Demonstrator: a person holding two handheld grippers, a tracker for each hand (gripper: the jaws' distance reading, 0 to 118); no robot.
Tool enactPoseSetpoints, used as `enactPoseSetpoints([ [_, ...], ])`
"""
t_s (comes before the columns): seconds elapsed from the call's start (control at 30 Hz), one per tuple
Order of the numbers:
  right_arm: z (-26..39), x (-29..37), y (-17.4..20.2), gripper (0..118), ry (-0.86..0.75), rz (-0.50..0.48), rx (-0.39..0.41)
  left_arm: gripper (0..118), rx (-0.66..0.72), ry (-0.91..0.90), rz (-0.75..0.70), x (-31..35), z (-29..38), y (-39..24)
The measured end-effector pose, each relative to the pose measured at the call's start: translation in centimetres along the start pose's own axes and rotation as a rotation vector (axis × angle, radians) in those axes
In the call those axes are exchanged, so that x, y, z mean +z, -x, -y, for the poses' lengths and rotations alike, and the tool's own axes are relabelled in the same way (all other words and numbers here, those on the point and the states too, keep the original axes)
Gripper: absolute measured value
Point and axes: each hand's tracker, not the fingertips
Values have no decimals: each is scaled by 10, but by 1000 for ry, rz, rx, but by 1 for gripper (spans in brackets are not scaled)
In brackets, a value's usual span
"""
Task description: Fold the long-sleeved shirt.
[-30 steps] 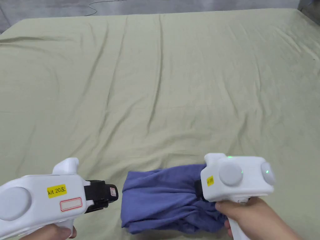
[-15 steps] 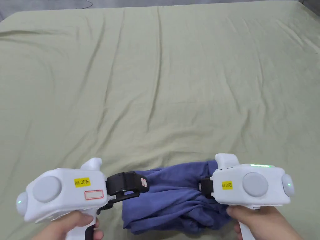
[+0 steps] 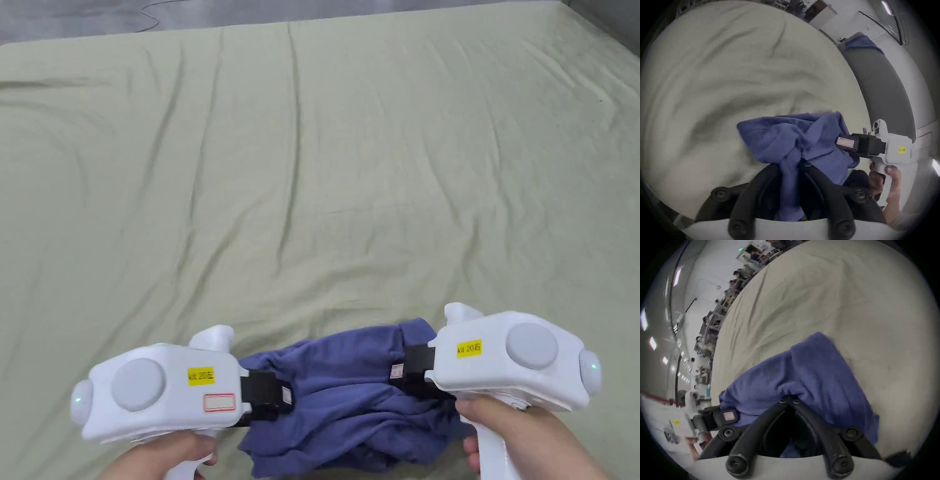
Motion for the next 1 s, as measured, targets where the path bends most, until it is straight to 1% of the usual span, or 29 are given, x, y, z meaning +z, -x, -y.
enactPoseSetpoints([
  [0.03,1,6,10,0,-51,38,-12,13,16,-26,18,10,-2,4],
  [0.07,4,12,22,0,-109,61,13,12,40,-43,50,21,-4,9],
  [0.1,9,14,38,0,-136,74,64,12,65,-54,75,33,-8,15],
  [0.13,14,14,52,0,-134,74,96,12,68,-59,79,43,-10,19],
  [0.17,19,13,67,0,-119,55,123,12,50,-59,74,55,-13,23],
  [0.2,25,11,84,0,-96,20,136,12,21,-87,38,68,-15,29],
  [0.27,38,6,116,0,-72,-39,177,12,-37,-103,-79,91,-17,48],
  [0.3,46,3,135,0,-59,-68,205,12,-46,-101,-143,103,-16,61],
  [0.4,69,-10,186,0,24,-164,287,12,37,-96,-278,143,-23,120],
  [0.53,98,-26,249,0,106,-268,399,12,62,-90,-619,193,-35,195],
  [0.57,103,-28,260,0,115,-282,416,12,58,-83,-695,201,-39,210],
  [0.63,110,-30,279,0,127,-316,435,12,6,-59,-879,213,-48,241],
  [0.67,113,-32,286,0,137,-335,440,12,18,-62,-960,217,-52,257],
  [0.7,115,-32,292,0,145,-348,443,18,34,-81,-1024,220,-56,273],
  [0.73,117,-32,297,0,148,-354,447,43,28,-90,-1093,222,-57,282],
  [0.77,118,-31,302,0,151,-356,455,95,16,-101,-1179,223,-58,289],
  [0.8,120,-29,305,0,153,-359,468,118,-2,-89,-1198,226,-59,296],
  [0.83,121,-27,307,0,153,-363,481,115,0,-91,-1209,229,-58,299],
  [0.87,121,-23,308,0,147,-369,492,113,-31,-158,-1215,240,-59,290],
  [0.9,121,-19,309,0,140,-375,497,113,41,-181,-1186,245,-58,284],
  [0.93,121,-15,308,0,132,-380,499,113,74,-214,-1151,250,-57,276],
  [1.0,119,-5,307,0,111,-390,499,113,117,-259,-1033,260,-51,275],
])
